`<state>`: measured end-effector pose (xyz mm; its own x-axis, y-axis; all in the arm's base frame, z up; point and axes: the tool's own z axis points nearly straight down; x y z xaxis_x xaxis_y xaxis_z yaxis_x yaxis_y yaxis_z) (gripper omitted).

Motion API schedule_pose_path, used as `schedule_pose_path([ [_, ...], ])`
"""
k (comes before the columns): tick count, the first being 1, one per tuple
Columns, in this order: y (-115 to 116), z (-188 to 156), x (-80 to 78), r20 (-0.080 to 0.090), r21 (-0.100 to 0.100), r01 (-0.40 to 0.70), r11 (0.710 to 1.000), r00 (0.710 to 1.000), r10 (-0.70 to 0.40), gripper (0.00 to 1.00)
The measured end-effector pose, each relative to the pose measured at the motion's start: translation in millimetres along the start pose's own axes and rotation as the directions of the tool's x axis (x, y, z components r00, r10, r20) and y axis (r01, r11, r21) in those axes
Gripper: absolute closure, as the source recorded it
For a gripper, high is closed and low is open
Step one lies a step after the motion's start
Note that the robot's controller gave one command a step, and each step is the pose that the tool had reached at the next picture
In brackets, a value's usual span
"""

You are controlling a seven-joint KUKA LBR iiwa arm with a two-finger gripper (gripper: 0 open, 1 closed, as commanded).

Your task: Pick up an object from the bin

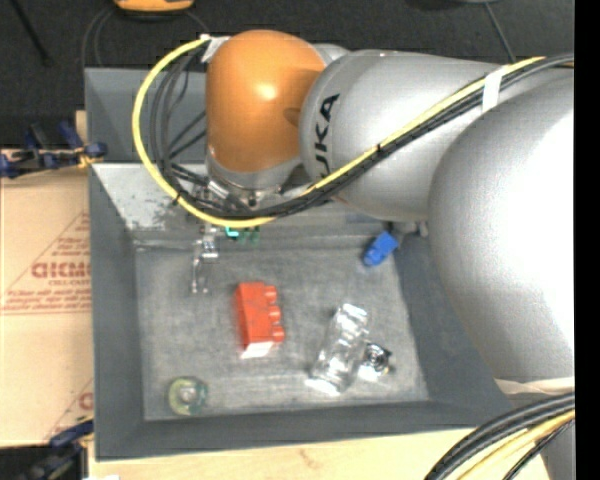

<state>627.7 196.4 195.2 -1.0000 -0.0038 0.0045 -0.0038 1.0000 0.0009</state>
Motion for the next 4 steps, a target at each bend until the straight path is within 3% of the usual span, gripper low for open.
schedule_pose_path([
  [1,-57.9,71.1,13.4,0.000,0.005,0.107,0.994,0.994,-0.107,0.00],
  [2,-103.5,116.3,79.6,0.004,0.003,0.197,0.980,0.980,-0.197,0.00],
  [3,-176.7,117.3,68.0,0.015,0.004,0.336,0.942,0.942,-0.336,0.00],
  [4,-122.8,119.9,65.2,0.018,0.008,0.375,0.927,0.927,-0.375,0.00],
])
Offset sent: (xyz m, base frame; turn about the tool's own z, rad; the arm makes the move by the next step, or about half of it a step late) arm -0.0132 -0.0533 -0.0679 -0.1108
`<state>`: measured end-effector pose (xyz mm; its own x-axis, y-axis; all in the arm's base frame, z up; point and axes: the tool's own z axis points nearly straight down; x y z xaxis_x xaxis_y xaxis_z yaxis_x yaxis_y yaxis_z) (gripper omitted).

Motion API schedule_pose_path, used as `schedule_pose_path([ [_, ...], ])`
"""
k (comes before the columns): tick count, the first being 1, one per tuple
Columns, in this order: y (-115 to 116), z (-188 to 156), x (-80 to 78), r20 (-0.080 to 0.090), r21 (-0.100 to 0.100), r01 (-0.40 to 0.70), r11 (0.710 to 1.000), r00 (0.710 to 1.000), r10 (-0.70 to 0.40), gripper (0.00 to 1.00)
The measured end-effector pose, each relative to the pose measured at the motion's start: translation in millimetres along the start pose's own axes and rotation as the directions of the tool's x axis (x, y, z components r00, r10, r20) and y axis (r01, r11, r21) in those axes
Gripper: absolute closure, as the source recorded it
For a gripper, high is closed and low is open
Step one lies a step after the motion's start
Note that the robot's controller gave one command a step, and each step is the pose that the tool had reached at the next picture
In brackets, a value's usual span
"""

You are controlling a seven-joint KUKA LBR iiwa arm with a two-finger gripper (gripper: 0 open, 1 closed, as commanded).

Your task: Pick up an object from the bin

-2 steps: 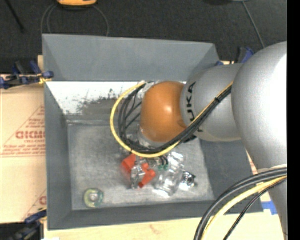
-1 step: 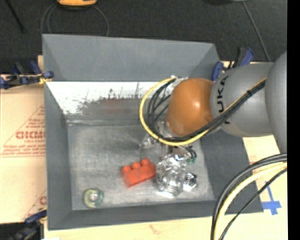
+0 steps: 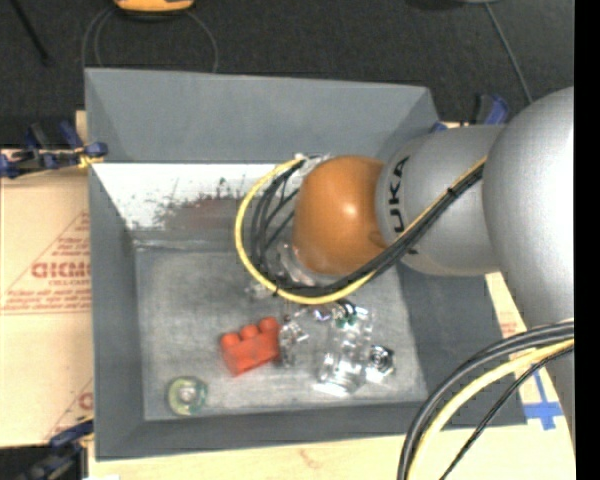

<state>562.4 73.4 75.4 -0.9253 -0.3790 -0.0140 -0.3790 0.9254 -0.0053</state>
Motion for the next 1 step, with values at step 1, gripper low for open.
schedule_pose_path([
  [1,-0.8,-2.0,-1.8,0.007,-0.002,-0.006,1.000,1.000,0.006,1.00],
])
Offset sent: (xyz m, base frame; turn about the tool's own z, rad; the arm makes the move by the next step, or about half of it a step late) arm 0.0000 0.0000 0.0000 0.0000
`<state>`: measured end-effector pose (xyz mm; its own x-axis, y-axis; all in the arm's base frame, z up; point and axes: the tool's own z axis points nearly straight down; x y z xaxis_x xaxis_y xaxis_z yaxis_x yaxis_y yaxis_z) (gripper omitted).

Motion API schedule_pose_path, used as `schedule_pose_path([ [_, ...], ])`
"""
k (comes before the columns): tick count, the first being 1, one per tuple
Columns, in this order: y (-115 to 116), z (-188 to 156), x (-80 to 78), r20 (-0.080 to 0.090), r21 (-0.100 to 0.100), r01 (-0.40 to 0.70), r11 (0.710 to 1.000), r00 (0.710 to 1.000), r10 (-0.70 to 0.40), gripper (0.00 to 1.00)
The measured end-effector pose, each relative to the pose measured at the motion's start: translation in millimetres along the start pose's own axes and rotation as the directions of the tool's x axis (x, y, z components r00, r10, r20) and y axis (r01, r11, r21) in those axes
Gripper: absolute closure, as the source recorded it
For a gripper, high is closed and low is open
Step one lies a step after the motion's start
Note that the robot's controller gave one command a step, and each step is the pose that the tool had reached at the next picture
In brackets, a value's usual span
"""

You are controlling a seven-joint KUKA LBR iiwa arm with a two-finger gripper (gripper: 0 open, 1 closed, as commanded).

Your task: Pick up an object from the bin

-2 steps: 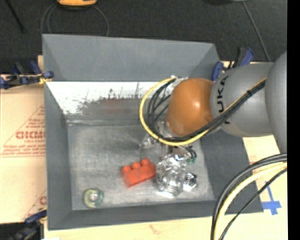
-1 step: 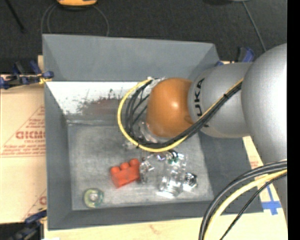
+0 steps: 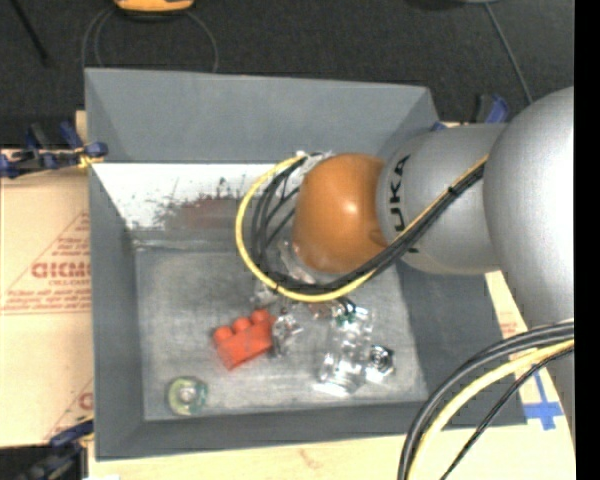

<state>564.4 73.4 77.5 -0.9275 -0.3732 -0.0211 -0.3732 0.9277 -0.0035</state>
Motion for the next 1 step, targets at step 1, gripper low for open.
schedule_pose_path([
  [1,-7.7,-176.8,9.5,-0.009,-0.002,0.226,0.974,0.974,-0.226,1.00],
])
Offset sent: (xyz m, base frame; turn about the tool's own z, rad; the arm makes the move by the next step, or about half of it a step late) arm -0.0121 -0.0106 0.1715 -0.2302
